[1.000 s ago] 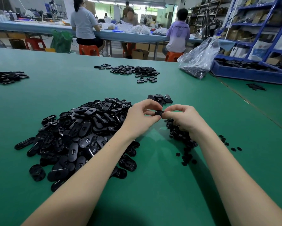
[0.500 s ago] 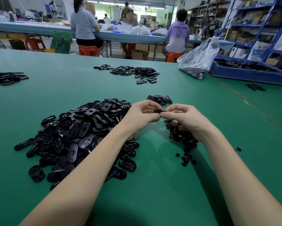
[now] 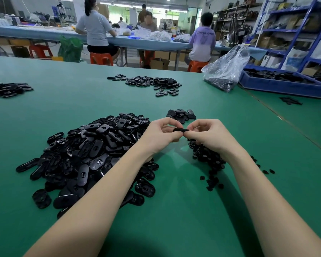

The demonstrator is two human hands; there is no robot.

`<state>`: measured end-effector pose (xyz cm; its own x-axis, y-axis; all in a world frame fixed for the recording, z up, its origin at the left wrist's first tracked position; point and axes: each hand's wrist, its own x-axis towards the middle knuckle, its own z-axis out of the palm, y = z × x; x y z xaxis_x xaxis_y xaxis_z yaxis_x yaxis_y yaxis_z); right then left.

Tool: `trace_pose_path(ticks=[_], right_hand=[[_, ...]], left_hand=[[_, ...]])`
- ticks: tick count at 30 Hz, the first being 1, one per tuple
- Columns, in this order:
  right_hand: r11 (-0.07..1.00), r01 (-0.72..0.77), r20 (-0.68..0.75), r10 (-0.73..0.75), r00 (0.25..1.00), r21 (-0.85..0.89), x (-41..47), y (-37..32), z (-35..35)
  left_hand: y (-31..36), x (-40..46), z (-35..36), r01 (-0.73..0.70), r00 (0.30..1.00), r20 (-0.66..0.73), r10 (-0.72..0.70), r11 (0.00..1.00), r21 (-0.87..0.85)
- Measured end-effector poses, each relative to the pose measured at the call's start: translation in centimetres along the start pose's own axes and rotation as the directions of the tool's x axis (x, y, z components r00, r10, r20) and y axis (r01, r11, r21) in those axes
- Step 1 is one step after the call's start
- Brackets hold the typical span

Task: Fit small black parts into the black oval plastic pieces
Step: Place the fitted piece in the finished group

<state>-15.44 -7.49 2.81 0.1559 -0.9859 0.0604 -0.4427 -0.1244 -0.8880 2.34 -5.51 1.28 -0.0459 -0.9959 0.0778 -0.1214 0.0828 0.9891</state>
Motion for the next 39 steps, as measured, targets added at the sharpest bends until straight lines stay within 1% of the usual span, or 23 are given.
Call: trace_pose_path(ticks=[5, 11, 18, 21, 22, 24, 27, 30, 32, 34, 37, 39], right_hand=[[1.0, -0.007, -0.048, 0.006, 0.999, -0.025, 0.2, 0.2, 0.5], [0.997, -0.007, -0.077, 0.001, 0.997, -0.078, 0.2, 0.5, 0.9], [0.988, 0.009, -0.123, -0.029, 0.992, -0.156, 0.0, 0.4, 1.3], [0.977, 0.013, -0.158, -0.047, 0.986, -0.211, -0.2, 0.4, 1.7], [0.981, 0.025, -0.159, -0.056, 0.986, -0.195, -0.1, 0.3, 1.7], [0.994, 0.037, -0.137, -0.051, 0.989, -0.1, 0.0, 0.3, 1.4], [1.0, -0.007, -0.101, 0.01, 0.995, 0.028, 0.1, 0.2, 0.7], [0.997, -0.036, -0.058, 0.04, 0.998, 0.061, 0.1, 0.3, 0.2], [1.0, -0.029, -0.054, 0.029, 0.998, 0.009, 0.1, 0.3, 0.1], [0.997, -0.008, -0.084, 0.001, 0.996, -0.081, 0.1, 0.4, 0.0], [0.975, 0.023, -0.132, -0.053, 0.99, -0.221, 0.1, 0.4, -0.1], [0.966, 0.033, -0.135, -0.069, 0.988, -0.256, 0.1, 0.6, -0.3]], left_hand=[[0.0, 0.0, 0.2, -0.025, 1.0, -0.013, 0.025, 1.0, 0.009], [-0.2, 0.1, 0.0, -0.048, 0.999, 0.023, 0.047, 0.996, 0.081], [-0.7, 0.3, 0.2, -0.035, 0.999, -0.035, 0.041, 0.984, 0.176], [-0.8, 0.3, 0.3, -0.073, 0.993, -0.071, 0.092, 0.971, 0.229], [-0.8, 0.3, 0.2, -0.106, 0.989, -0.075, 0.128, 0.963, 0.248], [-0.7, 0.3, 0.0, -0.18, 0.976, -0.065, 0.208, 0.938, 0.297], [-0.7, 0.3, 0.0, -0.253, 0.959, -0.031, 0.283, 0.898, 0.359], [-1.0, 0.2, 0.0, -0.32, 0.935, 0.018, 0.353, 0.824, 0.467], [-1.2, 0.1, -0.1, -0.325, 0.934, 0.055, 0.354, 0.771, 0.548], [-1.4, 0.1, -0.2, -0.3, 0.941, 0.065, 0.331, 0.734, 0.609], [-1.4, 0.0, -0.3, -0.24, 0.952, 0.03, 0.304, 0.683, 0.69], [-1.6, 0.1, -0.5, -0.19, 0.958, -0.01, 0.287, 0.659, 0.728]])
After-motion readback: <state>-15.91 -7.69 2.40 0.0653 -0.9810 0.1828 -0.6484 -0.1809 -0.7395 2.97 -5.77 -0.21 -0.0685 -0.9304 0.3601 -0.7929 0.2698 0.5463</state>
